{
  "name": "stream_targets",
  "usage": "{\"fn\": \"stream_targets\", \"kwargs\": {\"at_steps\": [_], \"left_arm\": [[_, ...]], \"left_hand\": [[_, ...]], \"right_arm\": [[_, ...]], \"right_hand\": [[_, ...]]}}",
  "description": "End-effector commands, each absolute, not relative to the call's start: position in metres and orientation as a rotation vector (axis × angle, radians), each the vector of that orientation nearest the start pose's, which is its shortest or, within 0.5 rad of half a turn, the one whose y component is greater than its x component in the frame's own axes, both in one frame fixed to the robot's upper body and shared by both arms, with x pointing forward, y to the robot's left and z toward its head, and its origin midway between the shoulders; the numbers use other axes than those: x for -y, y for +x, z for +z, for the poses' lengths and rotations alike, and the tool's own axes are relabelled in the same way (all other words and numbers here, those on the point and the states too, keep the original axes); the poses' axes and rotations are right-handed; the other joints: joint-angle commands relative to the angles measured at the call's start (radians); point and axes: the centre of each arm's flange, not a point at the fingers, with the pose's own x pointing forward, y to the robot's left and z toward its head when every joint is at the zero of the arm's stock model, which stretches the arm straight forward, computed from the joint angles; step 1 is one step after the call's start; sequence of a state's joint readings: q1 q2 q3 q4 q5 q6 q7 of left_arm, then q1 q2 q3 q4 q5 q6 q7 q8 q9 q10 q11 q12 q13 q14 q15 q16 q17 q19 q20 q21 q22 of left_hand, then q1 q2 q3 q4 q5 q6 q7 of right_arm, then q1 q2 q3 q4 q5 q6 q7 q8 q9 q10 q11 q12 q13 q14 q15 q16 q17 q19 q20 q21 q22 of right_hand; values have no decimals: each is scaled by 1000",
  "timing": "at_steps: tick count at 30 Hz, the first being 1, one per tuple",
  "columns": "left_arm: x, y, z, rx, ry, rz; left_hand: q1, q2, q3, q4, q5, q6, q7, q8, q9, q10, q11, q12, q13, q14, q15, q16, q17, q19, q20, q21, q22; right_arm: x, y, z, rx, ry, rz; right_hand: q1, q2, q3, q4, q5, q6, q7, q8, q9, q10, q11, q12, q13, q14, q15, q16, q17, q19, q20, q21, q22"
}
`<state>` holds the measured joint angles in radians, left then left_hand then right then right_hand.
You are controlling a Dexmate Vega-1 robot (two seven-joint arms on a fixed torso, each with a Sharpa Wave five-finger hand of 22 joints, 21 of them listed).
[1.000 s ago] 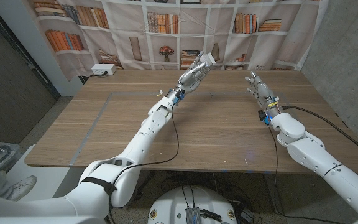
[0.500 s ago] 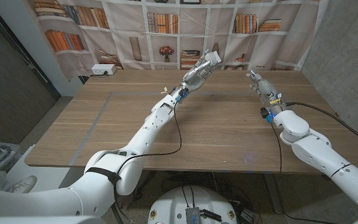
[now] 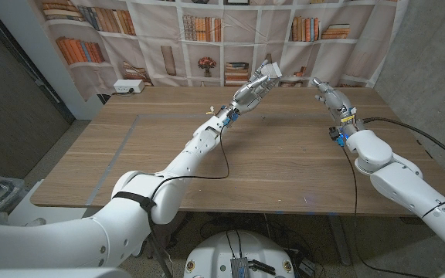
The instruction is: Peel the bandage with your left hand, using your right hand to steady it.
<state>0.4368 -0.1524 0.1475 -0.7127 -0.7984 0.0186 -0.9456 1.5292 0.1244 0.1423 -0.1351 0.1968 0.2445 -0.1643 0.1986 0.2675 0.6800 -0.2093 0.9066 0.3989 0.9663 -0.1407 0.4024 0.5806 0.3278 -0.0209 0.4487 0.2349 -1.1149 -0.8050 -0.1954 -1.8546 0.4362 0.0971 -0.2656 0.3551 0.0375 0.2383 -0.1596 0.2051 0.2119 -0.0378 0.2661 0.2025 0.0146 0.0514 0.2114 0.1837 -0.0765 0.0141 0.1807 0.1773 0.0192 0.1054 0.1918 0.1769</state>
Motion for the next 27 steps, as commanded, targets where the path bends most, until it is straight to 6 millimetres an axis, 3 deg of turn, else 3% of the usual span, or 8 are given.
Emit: {"fn": "stream_targets", "kwargs": {"at_steps": [1,4,8,9,12,17,27], "left_arm": [[-15,668,52,500,-636,-1257],[-15,668,53,492,-626,-1256],[-14,668,54,510,-631,-1253],[-14,668,54,512,-630,-1256],[-13,668,53,508,-639,-1265],[-11,669,57,511,-623,-1273],[2,670,62,486,-619,-1264]], "left_hand": [[5,4,-4,-1,3,6,-1,2,2,-3,3,7,4,8,-101,-6,3,-5,-2,9,4],[6,4,-5,-1,3,8,-2,3,2,-2,3,9,5,8,-101,-6,4,-6,-2,10,4],[6,4,-7,-1,2,27,-7,10,3,-2,3,10,2,10,-101,-7,7,-9,-3,13,5],[6,4,-7,-1,2,28,-7,10,3,-2,3,10,2,10,-101,-7,7,-9,-2,13,5],[6,3,-8,-1,1,30,-6,11,3,-2,3,10,0,10,-101,-8,9,-10,-3,14,5],[6,2,-9,0,1,31,-6,11,4,1,3,12,0,10,-101,-9,9,-11,-2,15,5],[7,2,-11,0,1,30,-4,10,4,1,3,14,-2,11,-102,-12,11,-13,-2,18,5]], "right_arm": [[325,528,41,737,-349,-42],[323,526,45,724,-379,-55],[319,523,50,710,-395,-98],[319,523,50,708,-395,-100],[319,522,52,708,-391,-98],[316,520,56,710,-402,-112],[310,514,60,721,-409,-111]], "right_hand": [[19,-1,7,-4,0,11,-6,1,3,9,-4,9,3,3,-5,6,0,13,4,8,1],[38,-2,11,-9,-3,28,-7,7,3,24,0,15,3,16,-17,9,-1,22,4,10,1],[122,9,39,-18,-16,27,-26,4,9,80,-27,34,5,68,-58,18,-1,45,8,14,4],[155,3,46,-15,-23,24,-36,2,12,142,-46,57,10,87,-57,17,0,52,8,14,5],[178,0,50,-13,-26,15,-47,-4,14,180,-67,73,15,111,-47,21,2,58,11,16,7],[193,-3,50,-7,-28,-7,-48,-14,17,235,-67,99,25,116,-30,18,5,57,16,14,8],[212,-8,49,-3,-29,-81,-33,-44,18,258,-65,116,38,119,-11,16,7,53,26,12,9]]}}
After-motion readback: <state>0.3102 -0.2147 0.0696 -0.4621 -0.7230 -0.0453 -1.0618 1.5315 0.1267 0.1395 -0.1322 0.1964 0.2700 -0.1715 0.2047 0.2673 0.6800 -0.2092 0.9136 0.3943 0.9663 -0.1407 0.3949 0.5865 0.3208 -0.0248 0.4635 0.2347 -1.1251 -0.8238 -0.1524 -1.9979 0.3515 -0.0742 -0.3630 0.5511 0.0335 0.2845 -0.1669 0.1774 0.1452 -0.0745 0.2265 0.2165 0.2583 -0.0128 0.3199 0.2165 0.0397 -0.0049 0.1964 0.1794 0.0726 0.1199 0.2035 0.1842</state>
